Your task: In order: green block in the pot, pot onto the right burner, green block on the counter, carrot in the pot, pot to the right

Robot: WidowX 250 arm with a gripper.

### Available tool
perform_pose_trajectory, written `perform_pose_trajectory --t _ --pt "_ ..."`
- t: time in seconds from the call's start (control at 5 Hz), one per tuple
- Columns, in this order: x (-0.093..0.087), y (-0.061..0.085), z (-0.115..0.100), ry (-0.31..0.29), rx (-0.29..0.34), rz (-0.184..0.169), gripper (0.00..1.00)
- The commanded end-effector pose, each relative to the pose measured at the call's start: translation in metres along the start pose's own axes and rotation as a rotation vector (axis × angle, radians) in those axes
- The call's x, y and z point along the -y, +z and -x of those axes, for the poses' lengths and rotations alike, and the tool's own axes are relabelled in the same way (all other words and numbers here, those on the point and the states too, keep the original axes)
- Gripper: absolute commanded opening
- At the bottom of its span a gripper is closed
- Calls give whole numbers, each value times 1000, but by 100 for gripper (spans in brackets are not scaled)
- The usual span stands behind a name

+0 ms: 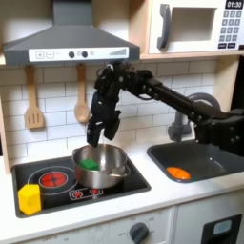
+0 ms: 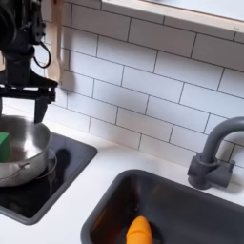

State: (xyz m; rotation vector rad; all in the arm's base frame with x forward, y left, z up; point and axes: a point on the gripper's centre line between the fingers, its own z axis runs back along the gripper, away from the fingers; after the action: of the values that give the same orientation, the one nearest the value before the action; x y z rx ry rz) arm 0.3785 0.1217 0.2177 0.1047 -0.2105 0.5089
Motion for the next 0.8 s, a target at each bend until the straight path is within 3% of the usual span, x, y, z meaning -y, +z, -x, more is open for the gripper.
perform_pose_trajectory --t 0.0,0.4,0.6 --pt "-8 -1 5 -6 -14 -7 100" --pt "-15 -25 9 -36 -33 -21 100" --pt "-18 -27 5 -53 -17 -23 100"
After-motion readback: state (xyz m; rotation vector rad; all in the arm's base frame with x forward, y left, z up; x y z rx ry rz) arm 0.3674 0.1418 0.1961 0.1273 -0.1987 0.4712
